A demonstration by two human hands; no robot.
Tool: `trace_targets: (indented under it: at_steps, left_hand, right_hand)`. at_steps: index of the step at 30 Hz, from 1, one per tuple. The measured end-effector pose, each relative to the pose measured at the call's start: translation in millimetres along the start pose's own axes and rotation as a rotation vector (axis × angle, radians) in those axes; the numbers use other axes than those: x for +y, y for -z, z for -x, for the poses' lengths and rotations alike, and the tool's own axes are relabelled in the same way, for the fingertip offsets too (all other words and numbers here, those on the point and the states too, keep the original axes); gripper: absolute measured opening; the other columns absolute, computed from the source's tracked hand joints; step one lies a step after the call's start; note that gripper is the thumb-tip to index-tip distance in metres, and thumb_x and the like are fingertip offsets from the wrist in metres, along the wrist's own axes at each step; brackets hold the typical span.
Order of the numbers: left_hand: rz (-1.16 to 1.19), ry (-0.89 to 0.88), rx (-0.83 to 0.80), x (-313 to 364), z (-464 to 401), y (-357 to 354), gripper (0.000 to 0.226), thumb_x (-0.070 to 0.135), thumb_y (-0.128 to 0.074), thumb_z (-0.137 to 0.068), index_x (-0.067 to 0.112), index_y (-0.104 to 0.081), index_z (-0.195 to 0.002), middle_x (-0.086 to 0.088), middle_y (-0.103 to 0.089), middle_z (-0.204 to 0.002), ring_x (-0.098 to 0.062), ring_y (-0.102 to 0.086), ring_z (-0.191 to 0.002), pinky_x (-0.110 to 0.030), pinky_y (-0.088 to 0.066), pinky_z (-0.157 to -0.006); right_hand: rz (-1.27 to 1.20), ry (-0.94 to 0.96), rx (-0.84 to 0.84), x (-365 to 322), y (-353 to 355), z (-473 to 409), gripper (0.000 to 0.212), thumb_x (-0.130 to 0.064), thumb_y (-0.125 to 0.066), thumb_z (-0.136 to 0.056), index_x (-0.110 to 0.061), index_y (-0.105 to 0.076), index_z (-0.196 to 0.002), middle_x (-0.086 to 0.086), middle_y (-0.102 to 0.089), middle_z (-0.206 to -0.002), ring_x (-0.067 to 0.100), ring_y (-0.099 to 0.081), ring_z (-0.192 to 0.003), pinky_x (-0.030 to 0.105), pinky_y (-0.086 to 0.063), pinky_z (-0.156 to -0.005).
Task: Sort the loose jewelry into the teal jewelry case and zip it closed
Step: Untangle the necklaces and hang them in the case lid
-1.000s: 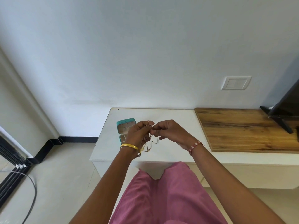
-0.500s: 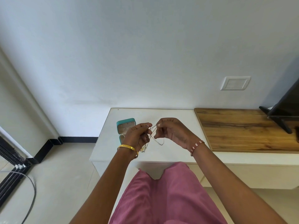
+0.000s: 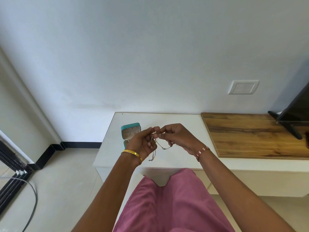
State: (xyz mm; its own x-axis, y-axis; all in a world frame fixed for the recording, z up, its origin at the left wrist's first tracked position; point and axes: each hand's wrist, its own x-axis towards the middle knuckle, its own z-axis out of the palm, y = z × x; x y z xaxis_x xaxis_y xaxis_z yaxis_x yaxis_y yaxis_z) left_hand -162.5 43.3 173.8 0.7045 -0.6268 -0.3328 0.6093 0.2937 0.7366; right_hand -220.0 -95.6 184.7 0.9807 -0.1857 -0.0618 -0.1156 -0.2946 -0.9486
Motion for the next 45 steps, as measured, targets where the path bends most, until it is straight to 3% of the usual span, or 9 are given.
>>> trace_targets:
  at_steps: [8, 13, 19, 27, 35, 38, 42, 45]
  left_hand:
    - [0.148, 0.064, -0.037, -0.6, -2.0, 1.2, 0.035, 0.017, -0.046, -0.090, 0.004, -0.074, -0.071, -0.001, -0.058, -0.049, -0.007, -0.036, -0.031, -0.012, -0.034, -0.038]
    - [0.145, 0.077, -0.049, 1.4, -1.9, 2.2, 0.039, 0.018, -0.045, -0.090, 0.005, -0.074, -0.068, -0.001, -0.059, -0.049, -0.007, -0.036, -0.031, -0.012, -0.033, -0.038]
    - [0.164, 0.081, -0.061, 3.6, -3.0, 1.5, 0.040, 0.018, -0.045, -0.090, 0.005, -0.073, -0.065, 0.000, -0.056, -0.046, -0.007, -0.034, -0.030, -0.012, -0.031, -0.038]
    - [0.155, 0.083, -0.053, 1.4, -2.1, 2.2, 0.037, 0.018, -0.046, -0.089, 0.005, -0.072, -0.067, 0.001, -0.054, -0.046, -0.007, -0.036, -0.031, -0.012, -0.032, -0.038]
    - [0.147, 0.071, -0.097, 3.9, 0.0, -0.8, 0.040, 0.020, -0.043, -0.091, 0.004, -0.074, -0.072, 0.001, -0.051, -0.046, -0.006, -0.033, -0.031, -0.013, -0.031, -0.038]
    - [0.146, 0.075, -0.112, 5.5, 1.8, -0.5, 0.040, 0.021, -0.043, -0.090, 0.004, -0.074, -0.072, 0.002, -0.048, -0.045, -0.006, -0.032, -0.031, -0.013, -0.030, -0.038]
    - [0.144, 0.086, -0.131, 7.6, 3.1, -0.1, 0.040, 0.022, -0.042, -0.090, 0.006, -0.074, -0.074, 0.003, -0.048, -0.045, -0.006, -0.031, -0.031, -0.014, -0.029, -0.038]
    - [0.144, 0.086, -0.137, 6.9, 3.8, -0.5, 0.038, 0.022, -0.042, -0.090, 0.007, -0.075, -0.076, 0.003, -0.050, -0.047, -0.006, -0.032, -0.031, -0.014, -0.029, -0.039]
  right_hand:
    - [-0.014, 0.009, 0.039, 1.3, -3.1, 0.9, 0.021, -0.009, -0.065, -0.083, -0.012, -0.069, -0.103, -0.005, -0.046, -0.049, 0.012, -0.043, -0.055, 0.019, -0.038, -0.053]
    - [-0.044, 0.023, 0.032, -0.4, -5.2, 1.6, 0.020, -0.006, -0.062, -0.084, -0.016, -0.069, -0.100, 0.000, -0.050, -0.055, 0.019, -0.046, -0.063, 0.020, -0.040, -0.056]
    - [-0.047, 0.021, 0.034, -0.6, -10.1, -0.3, 0.005, -0.013, -0.067, -0.082, -0.015, -0.069, -0.085, 0.004, -0.052, -0.059, 0.024, -0.044, -0.067, 0.024, -0.037, -0.057]
    - [-0.054, 0.008, 0.057, -4.3, -12.3, 0.2, 0.016, -0.009, -0.063, -0.085, -0.014, -0.060, -0.071, 0.003, -0.054, -0.060, 0.012, -0.045, -0.055, 0.019, -0.040, -0.054]
    - [-0.175, 0.011, 0.051, -5.3, -15.7, 3.2, 0.011, -0.008, -0.061, -0.085, -0.017, -0.067, -0.086, 0.012, -0.057, -0.073, 0.017, -0.046, -0.060, 0.023, -0.041, -0.056]
    - [-0.161, 0.023, 0.051, -7.0, -15.5, 5.3, 0.007, -0.008, -0.061, -0.086, -0.011, -0.067, -0.082, 0.005, -0.056, -0.064, 0.012, -0.044, -0.053, 0.020, -0.040, -0.054]
    - [-0.130, 0.063, 0.143, -8.5, -15.7, 5.4, 0.016, -0.010, -0.067, -0.081, -0.016, -0.065, -0.067, 0.002, -0.055, -0.058, 0.008, -0.044, -0.048, 0.015, -0.040, -0.051]
    - [-0.113, 0.075, 0.192, -9.7, -17.7, 5.1, 0.016, -0.007, -0.066, -0.082, -0.012, -0.063, -0.067, 0.003, -0.054, -0.057, 0.004, -0.043, -0.045, 0.014, -0.038, -0.049]
